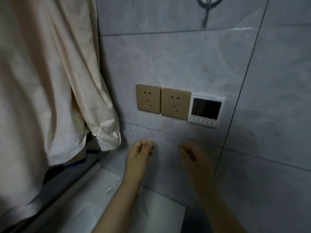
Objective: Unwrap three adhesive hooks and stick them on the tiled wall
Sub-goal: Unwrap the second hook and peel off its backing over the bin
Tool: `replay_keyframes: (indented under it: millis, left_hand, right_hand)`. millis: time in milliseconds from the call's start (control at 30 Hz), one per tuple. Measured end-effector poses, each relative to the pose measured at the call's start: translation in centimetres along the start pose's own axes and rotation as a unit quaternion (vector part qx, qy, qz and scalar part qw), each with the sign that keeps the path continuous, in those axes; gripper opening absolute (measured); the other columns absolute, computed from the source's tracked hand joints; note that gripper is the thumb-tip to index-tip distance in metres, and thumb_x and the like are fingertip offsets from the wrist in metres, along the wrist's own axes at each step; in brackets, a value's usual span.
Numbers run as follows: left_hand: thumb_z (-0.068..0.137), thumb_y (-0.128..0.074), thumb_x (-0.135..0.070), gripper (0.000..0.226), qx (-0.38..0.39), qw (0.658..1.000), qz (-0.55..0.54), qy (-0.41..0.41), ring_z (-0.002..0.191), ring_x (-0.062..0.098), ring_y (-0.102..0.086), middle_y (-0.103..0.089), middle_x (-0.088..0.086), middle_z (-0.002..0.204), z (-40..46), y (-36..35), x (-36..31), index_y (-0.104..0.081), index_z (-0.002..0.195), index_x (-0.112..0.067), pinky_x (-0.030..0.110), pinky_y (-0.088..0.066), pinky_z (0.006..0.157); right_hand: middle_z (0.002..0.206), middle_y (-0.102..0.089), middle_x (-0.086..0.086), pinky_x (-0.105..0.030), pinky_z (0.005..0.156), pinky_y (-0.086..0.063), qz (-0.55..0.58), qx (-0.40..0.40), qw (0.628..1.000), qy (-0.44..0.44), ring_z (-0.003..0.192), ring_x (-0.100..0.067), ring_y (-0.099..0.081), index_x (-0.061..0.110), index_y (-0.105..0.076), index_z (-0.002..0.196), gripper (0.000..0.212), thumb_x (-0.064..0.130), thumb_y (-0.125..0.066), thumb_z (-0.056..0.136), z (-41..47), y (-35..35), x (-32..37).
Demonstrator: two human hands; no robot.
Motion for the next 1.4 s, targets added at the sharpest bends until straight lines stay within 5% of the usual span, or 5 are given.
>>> replay_keyframes:
  millis: [200, 467, 1000, 1167, 1400]
  left_hand:
    - [0.087, -0.056, -0.009, 0.013, -0.067, 0.977, 0.031, 0.199, 0.080, 0.028, -0.062, -0.069, 0.017, 0.085, -5.4, 3.7, 14.0, -0.065, 0.078, -0.009, 0.038, -0.048, 0.078]
    - [0.086, -0.059, -0.027, 0.029, -0.125, 0.920, 0.184, 0.323, 0.079, 0.038, -0.061, -0.071, 0.025, 0.087, -7.7, 7.7, 23.0, -0.071, 0.085, -0.001, 0.032, -0.040, 0.066]
    - [0.094, -0.042, -0.021, 0.039, -0.033, 0.915, 0.259, 0.308, 0.112, 0.039, -0.060, -0.065, 0.026, 0.119, -5.4, 8.1, 26.0, -0.062, 0.117, 0.003, 0.034, -0.042, 0.094]
    - [0.089, -0.050, -0.018, 0.050, -0.032, 0.920, 0.200, 0.336, 0.117, 0.035, -0.058, -0.062, 0.019, 0.128, -6.3, 8.2, 27.2, -0.045, 0.138, -0.008, 0.037, -0.044, 0.100]
    - [0.072, -0.061, 0.008, 0.055, -0.069, 0.933, 0.131, 0.327, 0.082, 0.027, -0.068, -0.073, 0.020, 0.096, -7.2, 8.0, 27.0, -0.059, 0.124, -0.010, 0.031, -0.052, 0.071]
  right_hand:
    - [0.076, -0.068, 0.001, -0.026, 0.062, -0.052, 0.053, 0.042, 0.972, -0.223, 0.065, -0.010, -0.065, 0.025, -0.065, 0.075, 0.018, 0.015, -0.060, 0.089, -6.1, -4.6, -9.6]
    - [0.073, -0.066, -0.006, -0.028, 0.060, -0.047, 0.022, 0.127, 0.914, -0.385, 0.062, -0.016, -0.063, 0.017, -0.065, 0.068, 0.019, 0.012, -0.059, 0.085, -10.9, -9.3, -17.7]
    - [0.118, -0.061, -0.008, -0.026, 0.083, -0.047, -0.108, 0.254, 0.888, -0.369, 0.102, -0.020, -0.060, 0.012, -0.057, 0.121, 0.045, 0.015, -0.067, 0.077, -10.2, -17.5, -22.4]
    - [0.103, -0.066, -0.003, -0.017, 0.064, -0.045, -0.055, 0.238, 0.890, -0.385, 0.079, -0.008, -0.059, 0.022, -0.064, 0.105, 0.031, 0.015, -0.069, 0.076, -11.1, -18.4, -22.3]
    - [0.089, -0.069, -0.011, -0.021, 0.066, -0.045, -0.013, 0.217, 0.891, -0.399, 0.075, -0.017, -0.065, 0.021, -0.069, 0.078, 0.013, 0.009, -0.066, 0.077, -12.3, -17.2, -22.3]
Point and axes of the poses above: each hand's wrist, its own z-axis towards the middle knuckle, its own y-axis out of the back of the hand, x = y × z, the point moved 4 cm from there along z, towards the middle knuckle
